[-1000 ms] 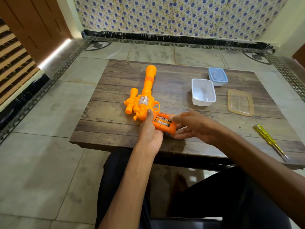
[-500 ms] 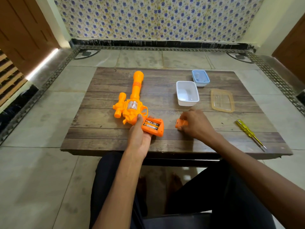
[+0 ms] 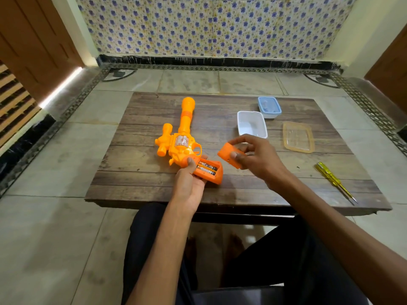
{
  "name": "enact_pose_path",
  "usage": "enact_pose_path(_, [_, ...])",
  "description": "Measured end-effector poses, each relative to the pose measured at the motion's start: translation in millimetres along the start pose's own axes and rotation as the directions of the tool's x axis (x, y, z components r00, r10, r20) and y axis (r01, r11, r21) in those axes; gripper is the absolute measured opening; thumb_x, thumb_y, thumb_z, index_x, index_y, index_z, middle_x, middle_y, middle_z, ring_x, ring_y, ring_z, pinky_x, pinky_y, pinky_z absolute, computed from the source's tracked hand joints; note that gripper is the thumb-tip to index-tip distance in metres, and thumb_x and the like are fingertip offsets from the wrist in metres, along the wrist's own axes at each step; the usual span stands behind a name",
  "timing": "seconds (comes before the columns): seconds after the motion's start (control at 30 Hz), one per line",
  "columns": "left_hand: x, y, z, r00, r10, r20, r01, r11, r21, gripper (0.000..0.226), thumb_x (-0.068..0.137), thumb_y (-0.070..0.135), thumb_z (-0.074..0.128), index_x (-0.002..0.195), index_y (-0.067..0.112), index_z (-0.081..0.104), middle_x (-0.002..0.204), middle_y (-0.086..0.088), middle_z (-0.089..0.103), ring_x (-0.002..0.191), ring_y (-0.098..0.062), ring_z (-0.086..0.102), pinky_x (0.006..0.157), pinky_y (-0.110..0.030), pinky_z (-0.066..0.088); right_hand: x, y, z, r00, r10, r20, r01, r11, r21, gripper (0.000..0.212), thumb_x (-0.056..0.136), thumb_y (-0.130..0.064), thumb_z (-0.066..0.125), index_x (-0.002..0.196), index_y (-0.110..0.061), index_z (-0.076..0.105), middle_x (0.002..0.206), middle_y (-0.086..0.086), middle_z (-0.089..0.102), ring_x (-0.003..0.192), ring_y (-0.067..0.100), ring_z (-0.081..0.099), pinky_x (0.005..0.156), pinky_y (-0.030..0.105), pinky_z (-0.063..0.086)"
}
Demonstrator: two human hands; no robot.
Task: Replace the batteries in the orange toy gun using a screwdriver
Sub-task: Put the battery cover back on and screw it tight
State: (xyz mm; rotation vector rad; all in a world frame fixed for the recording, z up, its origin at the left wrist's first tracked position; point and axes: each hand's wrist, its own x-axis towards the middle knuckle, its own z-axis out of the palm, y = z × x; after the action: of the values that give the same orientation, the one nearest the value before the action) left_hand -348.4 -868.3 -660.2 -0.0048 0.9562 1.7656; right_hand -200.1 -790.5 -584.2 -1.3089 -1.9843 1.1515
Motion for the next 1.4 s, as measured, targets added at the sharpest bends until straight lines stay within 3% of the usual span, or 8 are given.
enact_pose_path(0.17, [-1.6, -0.3, 0.4, 0.999, -0.006, 0.04, 0.006, 1.0, -0.011, 0.049, 0.106, 0.033, 0.033, 0.147, 0.006, 0.036, 0.139, -0.026, 0.054, 0.125, -0.037, 0.058, 0.1, -0.051, 0.049, -8.9, -19.8, 32.5, 0.98, -0.188, 0.064, 0.196, 0.964, -0.181, 0.031, 0.08, -0.016, 0.076, 0.108, -0.027, 0.073, 0.093, -0.002, 0.066, 0.079, 0.019, 0.066, 0.076, 0.04, 0.057])
enact_pose_path(0.3, [-4.0, 4.4, 2.8, 1.0, -0.017, -0.001, 0.017, 0.995, -0.094, 0.042, 0.109, 0.024, 0.03, 0.144, 0.004, 0.04, 0.13, -0.023, 0.059, 0.101, -0.028, 0.065, 0.079, -0.044, 0.053, -7.4, -20.7, 53.0, 0.967, -0.249, 0.057, 0.253, 0.903, -0.347, 0.033, 0.085, -0.021, 0.069, 0.118, -0.025, 0.071, 0.102, 0.005, 0.064, 0.094, 0.021, 0.06, 0.081, 0.035, 0.048])
enact_pose_path(0.57, [-7.4, 6.2, 3.9, 0.999, -0.034, 0.027, 0.037, 0.994, -0.102, 0.041, 0.108, 0.023, 0.034, 0.145, 0.004, 0.039, 0.11, -0.016, 0.063, 0.065, -0.014, 0.068, 0.075, -0.042, 0.053, -11.1, -19.4, 55.8, 0.927, -0.329, 0.181, 0.362, 0.657, -0.661, 0.029, 0.097, -0.034, 0.054, 0.115, -0.018, 0.069, 0.12, 0.007, 0.056, 0.106, 0.025, 0.048, 0.082, 0.036, 0.046])
enact_pose_path(0.67, [-6.9, 6.9, 2.9, 1.0, -0.022, 0.019, 0.023, 0.997, -0.069, 0.042, 0.108, 0.023, 0.035, 0.145, 0.003, 0.04, 0.109, -0.016, 0.063, 0.072, -0.018, 0.068, 0.075, -0.042, 0.054, -11.0, -22.0, 53.2, 0.921, -0.303, 0.244, 0.386, 0.638, -0.666, 0.033, 0.097, -0.038, 0.054, 0.114, -0.015, 0.069, 0.122, 0.007, 0.053, 0.106, 0.025, 0.05, 0.082, 0.034, 0.044])
enact_pose_path(0.77, [-9.9, 9.6, 5.6, 1.0, -0.008, -0.02, 0.007, 0.998, -0.061, 0.042, 0.107, 0.02, 0.036, 0.144, 0.001, 0.039, 0.102, -0.014, 0.062, 0.062, -0.015, 0.063, 0.058, -0.029, 0.054, -13.2, -25.4, 51.5, 0.918, -0.276, 0.286, 0.397, 0.628, -0.669, 0.036, 0.094, -0.042, 0.057, 0.114, -0.014, 0.068, 0.121, 0.007, 0.051, 0.108, 0.024, 0.048, 0.085, 0.034, 0.045])
enact_pose_path(0.93, [-15.3, 14.1, 9.0, 0.999, -0.047, 0.004, 0.047, 0.995, -0.086, 0.028, 0.108, 0.017, 0.035, 0.128, 0.004, 0.05, 0.1, -0.014, 0.065, 0.08, -0.021, 0.062, 0.047, -0.023, 0.052, -16.1, -27.8, 52.7, 0.907, -0.289, 0.305, 0.42, 0.606, -0.676, 0.03, 0.096, -0.037, 0.055, 0.112, -0.014, 0.066, 0.114, 0.007, 0.052, 0.104, 0.024, 0.048, 0.081, 0.033, 0.043])
enact_pose_path(1.17, [-16.8, 18.5, 7.2, 0.996, -0.089, 0.009, 0.09, 0.988, -0.124, 0.032, 0.107, 0.021, 0.035, 0.116, 0.004, 0.06, 0.102, -0.014, 0.068, 0.088, -0.023, 0.063, 0.082, -0.032, 0.049, -23.8, -30.6, 55.5, 0.921, -0.309, 0.236, 0.389, 0.723, -0.571, 0.03, 0.093, -0.033, 0.058, 0.112, -0.012, 0.069, 0.108, 0.01, 0.059, 0.099, 0.028, 0.053, 0.081, 0.036, 0.041])
enact_pose_path(1.4, [-20.7, 23.7, 9.2, 0.993, -0.117, 0.026, 0.12, 0.978, -0.169, 0.032, 0.107, 0.021, 0.035, 0.102, 0.005, 0.062, 0.077, -0.01, 0.074, 0.062, -0.016, 0.072, 0.05, -0.023, 0.055, -25.2, -27.6, 60.2, 0.937, -0.3, 0.176, 0.348, 0.821, -0.453, 0.025, 0.089, -0.032, 0.066, 0.108, -0.017, 0.072, 0.094, 0.008, 0.062, 0.089, 0.023, 0.056, 0.078, 0.037, 0.045])
